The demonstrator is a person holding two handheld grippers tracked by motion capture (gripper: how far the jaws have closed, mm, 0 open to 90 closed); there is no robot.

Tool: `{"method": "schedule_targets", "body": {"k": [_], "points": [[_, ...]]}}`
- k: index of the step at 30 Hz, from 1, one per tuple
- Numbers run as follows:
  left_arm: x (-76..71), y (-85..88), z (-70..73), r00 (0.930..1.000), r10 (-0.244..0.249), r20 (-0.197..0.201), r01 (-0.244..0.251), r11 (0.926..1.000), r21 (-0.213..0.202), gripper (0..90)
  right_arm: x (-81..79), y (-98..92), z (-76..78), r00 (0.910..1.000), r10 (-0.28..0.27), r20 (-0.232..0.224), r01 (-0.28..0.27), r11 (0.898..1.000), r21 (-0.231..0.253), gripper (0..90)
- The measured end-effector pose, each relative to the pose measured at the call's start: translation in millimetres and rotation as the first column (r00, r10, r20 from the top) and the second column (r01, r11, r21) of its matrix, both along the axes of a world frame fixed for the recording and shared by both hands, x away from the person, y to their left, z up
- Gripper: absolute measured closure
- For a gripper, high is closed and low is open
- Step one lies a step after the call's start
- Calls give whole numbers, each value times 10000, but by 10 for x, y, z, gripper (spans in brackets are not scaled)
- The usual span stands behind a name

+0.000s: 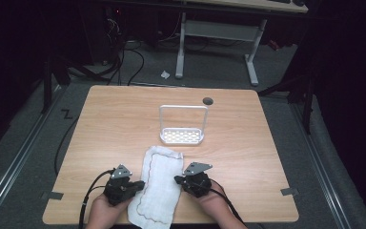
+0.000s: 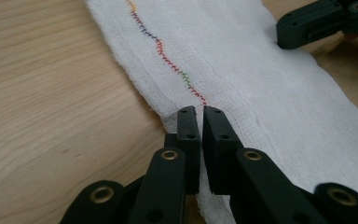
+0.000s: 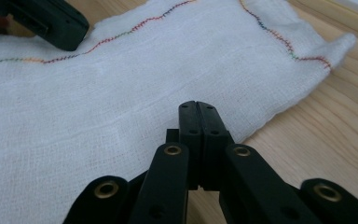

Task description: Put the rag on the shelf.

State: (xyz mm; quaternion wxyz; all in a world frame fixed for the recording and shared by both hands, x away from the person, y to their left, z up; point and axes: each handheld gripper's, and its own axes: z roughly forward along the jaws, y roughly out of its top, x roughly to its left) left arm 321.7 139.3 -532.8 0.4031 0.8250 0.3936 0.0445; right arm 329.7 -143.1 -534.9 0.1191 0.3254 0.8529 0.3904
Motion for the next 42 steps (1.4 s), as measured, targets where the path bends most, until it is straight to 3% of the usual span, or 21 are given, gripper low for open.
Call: {"method": "schedule_targets", "body": {"k": [1, 5, 7, 11, 16, 17, 22, 24, 27, 28, 29, 30, 31, 32, 33, 34, 35, 36, 38, 39, 42], "points": [[-3, -80, 2, 9995, -313, -30, 313, 9995, 1, 854, -1, -32, 1, 10000, -84, -19, 84, 10000, -10, 900], [-14, -235, 11, 9972, -740, 52, 739, 9971, 153, 855, -17, -152, 2, 9991, -415, 24, 415, 9991, -50, 900], [-22, -390, 11, 9919, -1273, 17, 1273, 9918, 134, 855, -29, -320, -5, 9970, -766, -68, 767, 9970, 119, 900], [-35, -549, 13, 9832, -1825, -1, 1825, 9831, 159, 855, -57, -505, -11, 9923, -1208, -258, 1216, 9920, 325, 900], [-75, -656, 6, 9745, -2241, -93, 2241, 9746, 33, 857, -85, -633, -10, 9894, -1386, -436, 1404, 9891, 436, 900], [-117, -697, 4, 9686, -2483, -84, 2483, 9687, 25, 857, -116, -665, -4, 9895, -1406, -345, 1417, 9894, 306, 900], [-166, -716, 10, 9638, -2666, -48, 2667, 9638, 77, 850, -188, -723, -4, 9896, -1408, -295, 1415, 9896, 256, 896], [-153, -687, 18, 9659, -2590, -33, 2590, 9659, 54, 843, -167, -729, 7, 9883, -1425, -545, 1445, 9889, 344, 874], [-146, -626, 46, 9685, -2484, 188, 2480, 9685, 225, 840, -164, -731, 50, 9900, -1350, -411, 1359, 9905, 194, 818], [-129, -549, 66, 9740, -2235, 377, 2231, 9747, 146, 823, -179, -776, 135, 9921, -1255, 87, 1254, 9920, 157, 737], [-129, -549, 66, 9740, -2235, 377, 2231, 9747, 146, 809, -179, -776, 135, 9921, -1255, 87, 1254, 9920, 157, 737], [-100, -489, 76, 9799, -1930, 502, 1929, 9812, 80, 775, -203, -844, 179, 9890, -1157, 925, 1164, 9932, -15, 696], [-66, -448, 79, 9840, -1663, 642, 1662, 9861, 65, 775, -203, -844, 179, 9890, -1157, 925, 1164, 9932, -15, 696], [-24, -416, 84, 9885, -1319, 741, 1314, 9913, 123, 752, -204, -873, 184, 9801, -1394, 1413, 1422, 9898, -98, 682], [61, -380, 93, 9940, -718, 821, 709, 9974, 143, 684, -168, -921, 186, 9738, -1803, 1383, 1805, 9835, 111, 680], [61, -380, 93, 9940, -718, 821, 709, 9974, 143, 652, -168, -921, 186, 9738, -1803, 1383, 1805, 9835, 111, 680], [156, -368, 89, 9958, -89, 906, 78, 9999, 121, 612, -149, -940, 177, 9746, -1833, 1288, 1801, 9830, 367, 612], [196, -371, 79, 9951, 145, 978, -153, 9999, 74, 582, -145, -939, 171, 9734, -1828, 1381, 1795, 9831, 367, 574], [240, -380, 69, 9945, 340, 995, -345, 9994, 38, 546, -147, -927, 168, 9675, -1934, 1630, 1923, 9811, 226, 567], [294, -392, 62, 9949, 496, 875, -488, 9987, -122, 469, -159, -889, 166, 9565, -1819, 2280, 1846, 9828, 97, 531], [482, -427, 14, 9976, 672, 189, -657, 9952, -719, 389, -164, -837, 160, 9554, -1631, 2462, 1732, 9847, -195, 527]]}}
